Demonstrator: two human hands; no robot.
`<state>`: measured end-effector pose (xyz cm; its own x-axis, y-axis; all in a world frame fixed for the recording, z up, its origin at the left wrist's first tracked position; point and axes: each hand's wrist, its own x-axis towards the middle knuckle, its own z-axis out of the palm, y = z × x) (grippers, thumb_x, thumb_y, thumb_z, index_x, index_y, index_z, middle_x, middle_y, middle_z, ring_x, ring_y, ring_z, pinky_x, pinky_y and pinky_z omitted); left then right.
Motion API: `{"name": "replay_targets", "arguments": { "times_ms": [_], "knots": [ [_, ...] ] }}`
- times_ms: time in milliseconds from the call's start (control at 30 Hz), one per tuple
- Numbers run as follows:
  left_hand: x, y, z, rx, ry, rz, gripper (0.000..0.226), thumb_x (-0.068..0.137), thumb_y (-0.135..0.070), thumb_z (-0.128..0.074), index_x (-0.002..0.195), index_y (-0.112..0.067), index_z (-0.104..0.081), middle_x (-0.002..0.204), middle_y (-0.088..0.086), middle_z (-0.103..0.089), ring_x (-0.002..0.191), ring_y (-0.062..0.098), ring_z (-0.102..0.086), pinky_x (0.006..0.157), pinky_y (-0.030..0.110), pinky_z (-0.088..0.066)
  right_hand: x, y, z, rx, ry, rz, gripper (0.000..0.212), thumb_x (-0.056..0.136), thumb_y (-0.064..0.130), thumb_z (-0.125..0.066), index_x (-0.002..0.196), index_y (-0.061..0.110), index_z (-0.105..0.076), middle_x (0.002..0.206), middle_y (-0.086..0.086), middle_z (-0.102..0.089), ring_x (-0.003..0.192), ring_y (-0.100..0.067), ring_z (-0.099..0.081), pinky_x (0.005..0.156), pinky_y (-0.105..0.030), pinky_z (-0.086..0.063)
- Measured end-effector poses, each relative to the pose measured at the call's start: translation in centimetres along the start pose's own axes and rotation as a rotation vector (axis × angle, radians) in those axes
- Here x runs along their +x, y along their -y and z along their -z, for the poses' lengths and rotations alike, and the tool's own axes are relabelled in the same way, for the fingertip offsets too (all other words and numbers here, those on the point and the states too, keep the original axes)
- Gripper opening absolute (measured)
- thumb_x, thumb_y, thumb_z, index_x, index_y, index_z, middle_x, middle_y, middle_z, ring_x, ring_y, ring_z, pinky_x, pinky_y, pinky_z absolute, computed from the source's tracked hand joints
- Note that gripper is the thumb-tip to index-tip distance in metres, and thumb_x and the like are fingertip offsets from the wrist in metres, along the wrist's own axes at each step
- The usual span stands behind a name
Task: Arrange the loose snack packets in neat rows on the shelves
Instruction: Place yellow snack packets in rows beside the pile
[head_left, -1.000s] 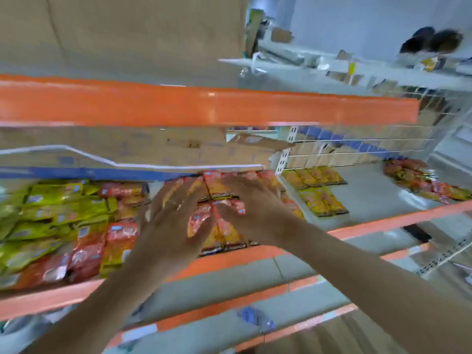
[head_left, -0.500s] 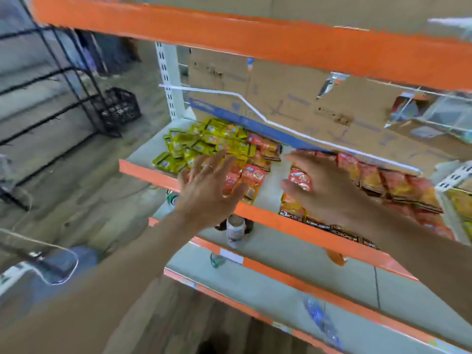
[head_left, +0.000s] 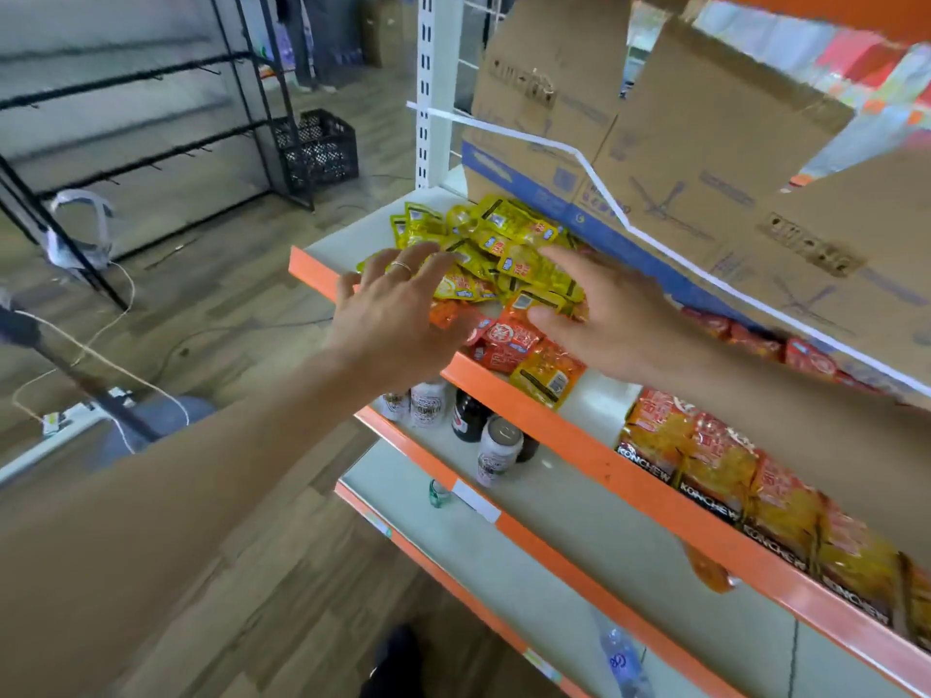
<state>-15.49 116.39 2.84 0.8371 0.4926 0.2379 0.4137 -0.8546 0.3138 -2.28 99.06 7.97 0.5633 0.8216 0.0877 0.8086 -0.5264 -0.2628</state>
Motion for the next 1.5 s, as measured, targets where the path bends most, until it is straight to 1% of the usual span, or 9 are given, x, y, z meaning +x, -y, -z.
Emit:
{"name": "replay_targets", "arguments": {
  "times_ms": [167, 300, 433, 667, 867, 1033, 1233, 1333, 1500],
  "knots": [
    [3.7, 2.8, -3.6, 0.067, 0.006, -0.011, 0.069, 0.090, -0.065, -0.052, 0.149, -0.032, -0.038, 0.158, -0.009, -0.033, 0.145, 0.026, -0.029, 0.112, 0.051, -0.024, 5.8, -0.8, -3.6, -0.020, -0.018, 0.019, 0.064, 0.095, 0.045, -0.058, 0.151, 0.025, -0.036, 0.155, -0.001, -0.040, 0.142, -0.025, -0.037, 0.114, -0.046, -0.031],
    [6.9, 4.2, -5.7, 0.081, -0.001, -0.035, 0.073, 0.085, -0.065, -0.040, 0.149, -0.030, -0.037, 0.157, -0.006, -0.035, 0.143, 0.027, -0.031, 0.110, 0.050, -0.027, 10.0, -2.1, -6.4, -0.009, -0.033, -0.005, 0.065, 0.094, 0.045, -0.059, 0.151, 0.025, -0.035, 0.156, -0.001, -0.038, 0.143, -0.026, -0.035, 0.113, -0.050, -0.033],
    [9.9, 5.2, -7.7, 0.111, -0.017, -0.056, 0.067, 0.093, -0.058, -0.050, 0.151, -0.028, -0.035, 0.159, -0.003, -0.033, 0.143, 0.028, -0.031, 0.110, 0.048, -0.027, 13.6, -4.2, -8.7, 0.010, -0.079, -0.041, 0.062, 0.093, 0.040, -0.060, 0.149, 0.026, -0.038, 0.152, -0.003, -0.044, 0.139, -0.028, -0.040, 0.110, -0.053, -0.036],
    [14.0, 4.9, -8.9, 0.192, 0.067, -0.198, 0.064, 0.089, -0.048, -0.056, 0.148, -0.029, -0.040, 0.155, -0.002, -0.039, 0.143, 0.027, -0.033, 0.111, 0.051, -0.028, 16.2, -6.5, -9.3, -0.033, -0.052, -0.099, 0.061, 0.094, 0.034, -0.063, 0.148, 0.016, -0.042, 0.148, -0.010, -0.047, 0.136, -0.030, -0.043, 0.107, -0.040, -0.039],
    [15.8, 4.4, -9.6, 0.285, 0.198, -0.217, 0.049, 0.088, -0.055, -0.053, 0.129, -0.028, -0.054, 0.137, -0.001, -0.053, 0.132, 0.026, -0.047, 0.111, 0.050, -0.030, 15.4, -7.2, -9.9, -0.115, 0.065, -0.075, 0.059, 0.092, 0.035, -0.065, 0.145, 0.016, -0.046, 0.156, -0.009, -0.035, 0.143, -0.025, -0.031, 0.114, -0.033, -0.026],
    [15.6, 3.7, -10.0, 0.270, 0.172, -0.220, 0.060, 0.086, -0.065, -0.056, 0.135, -0.030, -0.051, 0.134, 0.005, -0.050, 0.129, 0.030, -0.048, 0.106, 0.048, -0.035, 15.2, -8.0, -9.5, -0.103, 0.003, -0.227, 0.073, 0.083, 0.052, -0.070, 0.145, 0.024, -0.043, 0.146, -0.013, -0.037, 0.136, -0.035, -0.038, 0.111, -0.050, -0.035],
    [15.3, 3.5, -9.7, 0.314, 0.171, -0.277, 0.051, 0.093, -0.062, -0.050, 0.131, -0.027, -0.054, 0.135, 0.012, -0.049, 0.127, 0.035, -0.045, 0.104, 0.047, -0.038, 15.2, -8.6, -9.1, -0.139, 0.049, -0.277, 0.075, 0.080, 0.064, -0.066, 0.140, 0.023, -0.048, 0.141, -0.006, -0.052, 0.131, -0.033, -0.046, 0.105, -0.050, -0.037],
    [14.9, 3.2, -9.7, 0.383, 0.177, -0.339, 0.046, 0.099, -0.056, -0.044, 0.129, -0.021, -0.046, 0.123, 0.013, -0.059, 0.120, 0.035, -0.054, 0.105, 0.049, -0.037, 15.3, -8.9, -8.9, -0.090, 0.073, -0.264, 0.074, 0.080, 0.060, -0.069, 0.140, 0.021, -0.049, 0.139, -0.005, -0.054, 0.127, -0.029, -0.050, 0.104, -0.045, -0.043],
    [15.0, 2.8, -9.4, 0.120, 0.175, -0.158, 0.066, 0.079, -0.065, -0.068, 0.122, -0.020, -0.046, 0.115, 0.006, -0.059, 0.112, 0.031, -0.053, 0.099, 0.048, -0.034, 15.4, -9.2, -8.4, -0.022, 0.042, -0.270, 0.085, 0.067, 0.061, -0.080, 0.138, 0.025, -0.051, 0.137, -0.003, -0.055, 0.128, -0.028, -0.050, 0.107, -0.055, -0.039]
  ]
}}
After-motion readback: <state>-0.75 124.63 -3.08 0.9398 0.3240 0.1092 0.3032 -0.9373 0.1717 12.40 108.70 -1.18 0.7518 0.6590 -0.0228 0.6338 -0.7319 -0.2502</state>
